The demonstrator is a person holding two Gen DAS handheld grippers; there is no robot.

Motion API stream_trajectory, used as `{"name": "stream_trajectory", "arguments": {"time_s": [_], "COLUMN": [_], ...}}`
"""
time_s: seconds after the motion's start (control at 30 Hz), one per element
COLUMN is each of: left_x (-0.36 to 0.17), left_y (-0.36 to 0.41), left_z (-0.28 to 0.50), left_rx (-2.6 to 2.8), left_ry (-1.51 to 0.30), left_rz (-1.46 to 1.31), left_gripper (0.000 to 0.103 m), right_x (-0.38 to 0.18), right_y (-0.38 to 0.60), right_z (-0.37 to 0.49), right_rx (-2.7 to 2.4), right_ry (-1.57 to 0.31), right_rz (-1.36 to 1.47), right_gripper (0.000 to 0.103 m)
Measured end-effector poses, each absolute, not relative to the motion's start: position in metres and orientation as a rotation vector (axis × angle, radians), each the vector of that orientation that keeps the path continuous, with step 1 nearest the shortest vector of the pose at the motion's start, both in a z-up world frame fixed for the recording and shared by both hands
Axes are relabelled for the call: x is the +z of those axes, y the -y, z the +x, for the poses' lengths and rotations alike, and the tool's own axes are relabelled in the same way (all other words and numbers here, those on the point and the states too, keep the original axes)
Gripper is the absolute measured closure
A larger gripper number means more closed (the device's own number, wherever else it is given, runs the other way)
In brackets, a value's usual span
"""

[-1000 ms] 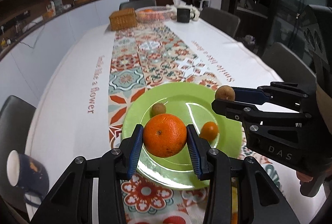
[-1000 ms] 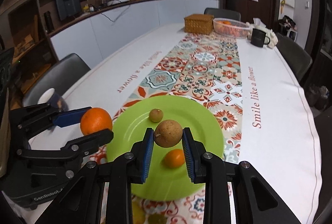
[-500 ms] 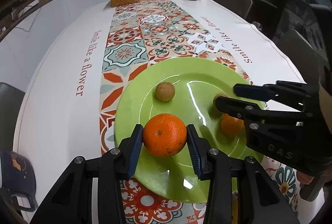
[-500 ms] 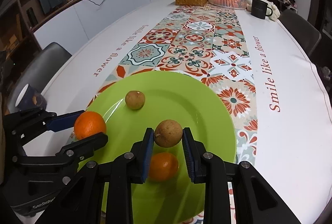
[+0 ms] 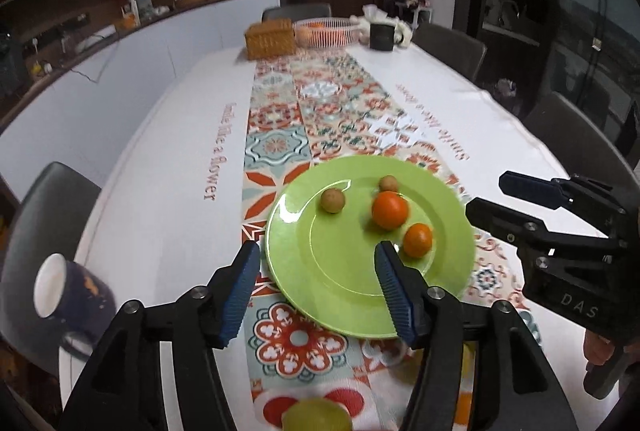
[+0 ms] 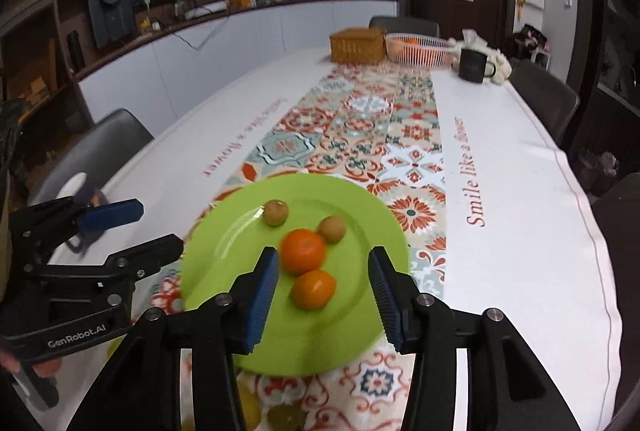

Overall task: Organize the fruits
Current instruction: 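Withdraw both open tools from the plate toward the remaining fruit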

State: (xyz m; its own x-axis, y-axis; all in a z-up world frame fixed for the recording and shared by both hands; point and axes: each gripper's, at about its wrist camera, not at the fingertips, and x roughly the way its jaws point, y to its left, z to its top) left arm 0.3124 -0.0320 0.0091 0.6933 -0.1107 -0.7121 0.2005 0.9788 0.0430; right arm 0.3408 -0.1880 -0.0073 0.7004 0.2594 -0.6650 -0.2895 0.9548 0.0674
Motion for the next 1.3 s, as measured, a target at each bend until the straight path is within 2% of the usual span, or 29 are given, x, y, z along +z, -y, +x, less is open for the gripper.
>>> {"name": "stream_trajectory", "arguments": {"time_s": [0.43,0.87,1.3], "left_x": [0.047,0.048,0.032], "left_y": [0.031,0.023,0.021], "left_z": [0.231,0.171,0.133], "left_rx": [-0.182,-0.169,-0.189], "left_ry": [-0.675,-0.619,-0.595], "left_rz": [0.117,0.129,0.160], "left_gripper": [0.028,0.024,0.025], "right_x": [0.034,0.042,0.024], "right_y": [0.190,0.183,0.173], "right_z": [0.255,0.197,0.161], "right_rx": [0.324,0.329,0.359], "right_ry": [-0.605,-0.553,-0.580], "right_rz": [-0.056,-0.078,-0.122], "right_gripper": [0.042,0.042,0.042]}}
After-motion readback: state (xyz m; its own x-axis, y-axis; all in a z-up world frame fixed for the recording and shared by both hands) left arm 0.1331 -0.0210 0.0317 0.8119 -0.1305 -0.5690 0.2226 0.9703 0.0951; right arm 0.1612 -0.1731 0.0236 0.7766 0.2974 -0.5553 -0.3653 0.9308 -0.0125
